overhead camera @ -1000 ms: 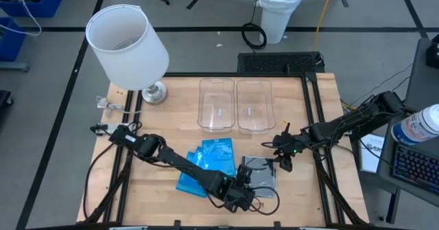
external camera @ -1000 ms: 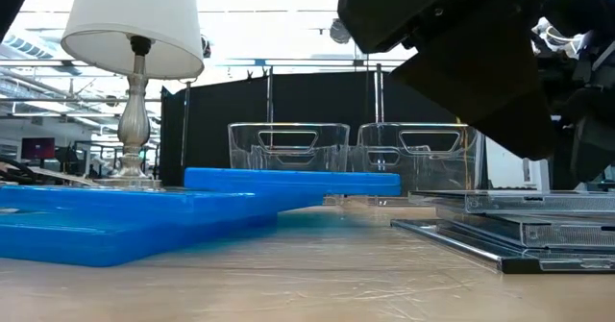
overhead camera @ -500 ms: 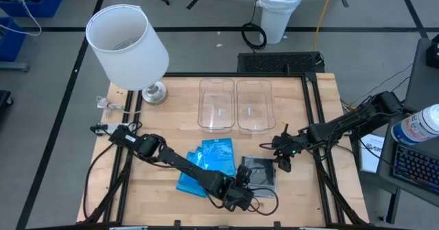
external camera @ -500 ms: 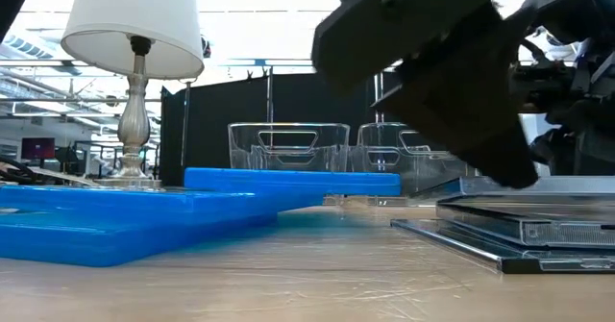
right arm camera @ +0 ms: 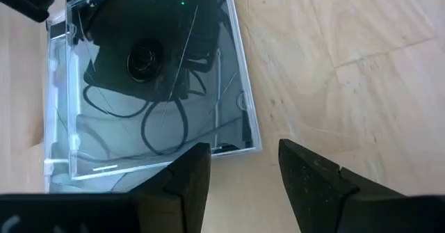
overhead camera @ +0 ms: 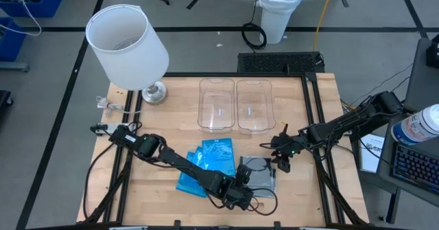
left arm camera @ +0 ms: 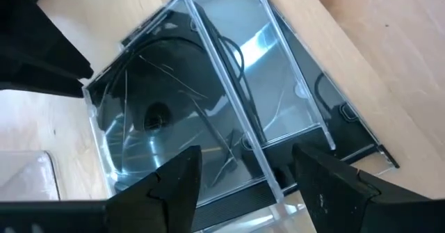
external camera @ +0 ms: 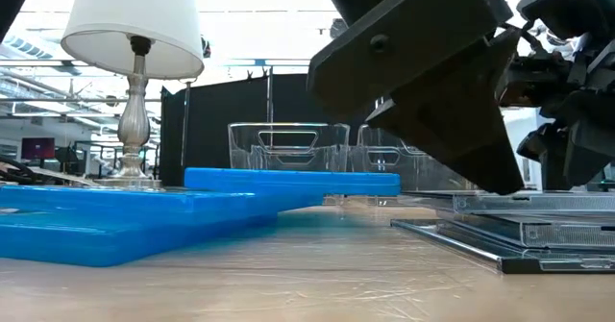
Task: Pick & place jewel cases by type
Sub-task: Put the top black CD case into the right transparent bin
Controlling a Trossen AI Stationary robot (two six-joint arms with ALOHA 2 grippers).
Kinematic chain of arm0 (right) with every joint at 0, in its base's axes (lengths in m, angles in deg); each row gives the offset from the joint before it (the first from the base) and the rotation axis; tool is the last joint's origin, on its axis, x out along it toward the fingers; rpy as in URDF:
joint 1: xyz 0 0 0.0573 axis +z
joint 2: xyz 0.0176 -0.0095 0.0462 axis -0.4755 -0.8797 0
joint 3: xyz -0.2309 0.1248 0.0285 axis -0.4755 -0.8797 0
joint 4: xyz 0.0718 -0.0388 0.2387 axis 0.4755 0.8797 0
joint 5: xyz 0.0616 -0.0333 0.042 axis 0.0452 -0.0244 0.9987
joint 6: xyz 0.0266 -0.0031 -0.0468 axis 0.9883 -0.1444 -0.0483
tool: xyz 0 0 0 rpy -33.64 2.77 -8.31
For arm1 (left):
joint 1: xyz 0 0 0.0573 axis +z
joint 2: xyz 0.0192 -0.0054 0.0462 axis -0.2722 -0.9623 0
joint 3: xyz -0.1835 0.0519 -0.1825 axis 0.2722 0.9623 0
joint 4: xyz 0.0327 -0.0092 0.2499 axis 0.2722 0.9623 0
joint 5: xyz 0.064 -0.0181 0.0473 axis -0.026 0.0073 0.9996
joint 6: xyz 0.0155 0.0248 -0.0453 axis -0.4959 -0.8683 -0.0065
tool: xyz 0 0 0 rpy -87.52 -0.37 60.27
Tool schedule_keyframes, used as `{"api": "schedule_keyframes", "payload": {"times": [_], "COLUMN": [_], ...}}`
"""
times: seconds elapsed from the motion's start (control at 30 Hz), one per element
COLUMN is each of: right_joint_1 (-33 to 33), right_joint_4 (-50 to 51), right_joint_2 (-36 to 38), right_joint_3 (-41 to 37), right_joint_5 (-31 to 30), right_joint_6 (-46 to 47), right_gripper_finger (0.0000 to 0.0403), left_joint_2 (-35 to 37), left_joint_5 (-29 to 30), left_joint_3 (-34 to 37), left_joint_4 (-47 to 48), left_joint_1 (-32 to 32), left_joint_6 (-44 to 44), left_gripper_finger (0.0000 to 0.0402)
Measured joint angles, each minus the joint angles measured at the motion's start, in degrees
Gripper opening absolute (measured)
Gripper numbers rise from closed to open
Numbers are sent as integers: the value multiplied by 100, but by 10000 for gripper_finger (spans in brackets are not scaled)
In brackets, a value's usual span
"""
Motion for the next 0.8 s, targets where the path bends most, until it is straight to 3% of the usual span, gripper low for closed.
{"api": "schedule_keyframes", "payload": {"times": [0.8], "right_joint_1": [-2], "right_joint_4": [-330], "right_joint_2": [0], "right_joint_3": [0], "right_joint_5": [-29], "right_joint_6": [-486], "right_gripper_finger": [160], "left_joint_2": [7], "left_joint_5": [687], "left_joint_3": [514], "left_joint_4": [-249], "left_joint_1": [44], "left_joint_6": [-1166], "left_gripper_finger": [227]}}
